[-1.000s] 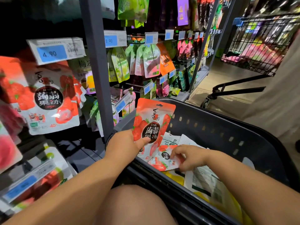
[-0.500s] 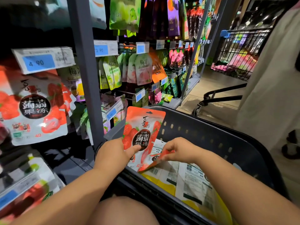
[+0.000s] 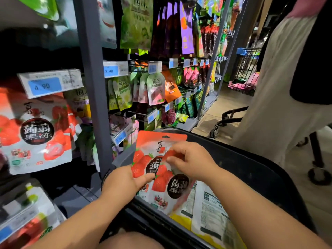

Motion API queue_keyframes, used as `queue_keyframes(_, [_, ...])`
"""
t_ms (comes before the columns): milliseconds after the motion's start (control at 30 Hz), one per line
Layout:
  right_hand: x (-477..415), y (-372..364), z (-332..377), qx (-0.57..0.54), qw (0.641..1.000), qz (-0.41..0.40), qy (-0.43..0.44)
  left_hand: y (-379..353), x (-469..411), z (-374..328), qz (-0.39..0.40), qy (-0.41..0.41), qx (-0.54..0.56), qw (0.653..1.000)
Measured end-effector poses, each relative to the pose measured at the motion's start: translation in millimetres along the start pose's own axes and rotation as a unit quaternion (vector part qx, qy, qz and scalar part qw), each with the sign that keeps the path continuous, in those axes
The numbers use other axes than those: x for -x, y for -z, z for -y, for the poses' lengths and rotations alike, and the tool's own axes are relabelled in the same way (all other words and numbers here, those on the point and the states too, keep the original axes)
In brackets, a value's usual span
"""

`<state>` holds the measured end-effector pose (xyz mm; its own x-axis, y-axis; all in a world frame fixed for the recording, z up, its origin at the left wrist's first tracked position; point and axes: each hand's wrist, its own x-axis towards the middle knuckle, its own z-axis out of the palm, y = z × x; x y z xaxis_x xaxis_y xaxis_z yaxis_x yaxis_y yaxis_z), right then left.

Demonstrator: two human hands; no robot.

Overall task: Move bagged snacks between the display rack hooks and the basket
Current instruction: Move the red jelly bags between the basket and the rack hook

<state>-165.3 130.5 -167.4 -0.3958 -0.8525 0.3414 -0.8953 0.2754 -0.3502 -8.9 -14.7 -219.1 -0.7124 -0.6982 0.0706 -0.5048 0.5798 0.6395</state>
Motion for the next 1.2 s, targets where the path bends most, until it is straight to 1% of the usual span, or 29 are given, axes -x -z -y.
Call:
queue_keyframes(100, [-6.8, 4.2, 12.3, 0.031, 0.999, -0.032, 0.0, 1.3, 4.5, -1.2, 0.019, -0.026, 0.078, 0.996])
queue_keyframes(200, [-16.4, 12.3, 28.7, 0.06, 0.997, -0.05, 0.016, 6.6, 9.6, -2.5, 0.029, -0.04, 0.125, 0.991])
queue_keyframes(333, [-33.7, 21.9, 54.1, 0.096, 0.993, -0.058, 0.047, 20.9, 13.9, -6.5, 0.019, -0.031, 0.161, 0.986])
queue_keyframes(433, [-46.7, 27.4, 67.7, 0.11, 0.986, -0.093, 0.085, 35.4, 16.7, -13.8, 0.005, -0.016, 0.193, 0.981])
queue_keyframes(567, [-64.2, 31.5, 87.3, 0.091, 0.971, -0.149, 0.164, 58.9, 19.9, -14.2, -0.047, -0.022, 0.163, 0.985])
queue_keyframes(700, [-82.6, 30.7, 119.8, 0.067, 0.966, -0.156, 0.196, 88.8, 25.8, -0.9, -0.08, 0.003, 0.178, 0.981])
queue_keyframes(800, [-92.0, 21.7, 149.0, 0.04, 0.962, -0.152, 0.223, 111.3, 33.4, 20.4, -0.127, 0.019, 0.137, 0.982])
queue_keyframes(867, [-95.1, 10.2, 166.5, 0.001, 0.958, -0.168, 0.233, 122.3, 40.9, 35.3, -0.162, 0.035, 0.116, 0.979])
queue_keyframes(900, [-95.0, 2.3, 173.8, -0.024, 0.957, -0.183, 0.223, 126.5, 46.6, 41.9, -0.183, 0.048, 0.116, 0.975])
queue_keyframes(967, [-92.2, -15.7, 182.7, -0.061, 0.962, -0.205, 0.171, 130.7, 58.0, 56.3, -0.209, 0.079, 0.116, 0.968])
queue_keyframes(1033, [-84.7, -32.5, 186.0, -0.106, 0.967, -0.202, 0.111, 132.7, 69.7, 69.9, -0.234, 0.098, 0.123, 0.959])
queue_keyframes(1067, [-80.5, -40.3, 186.3, -0.134, 0.971, -0.185, 0.076, 133.9, 74.7, 76.4, -0.242, 0.108, 0.127, 0.956])
queue_keyframes(1133, [-73.3, -57.0, 186.3, -0.2, 0.973, -0.111, -0.013, 138.7, 82.4, 83.8, -0.253, 0.125, 0.13, 0.95])
queue_keyframes(1200, [-67.8, -72.8, 185.9, -0.299, 0.95, -0.02, -0.082, 143.1, 85.3, 86.3, -0.278, 0.127, 0.155, 0.94])
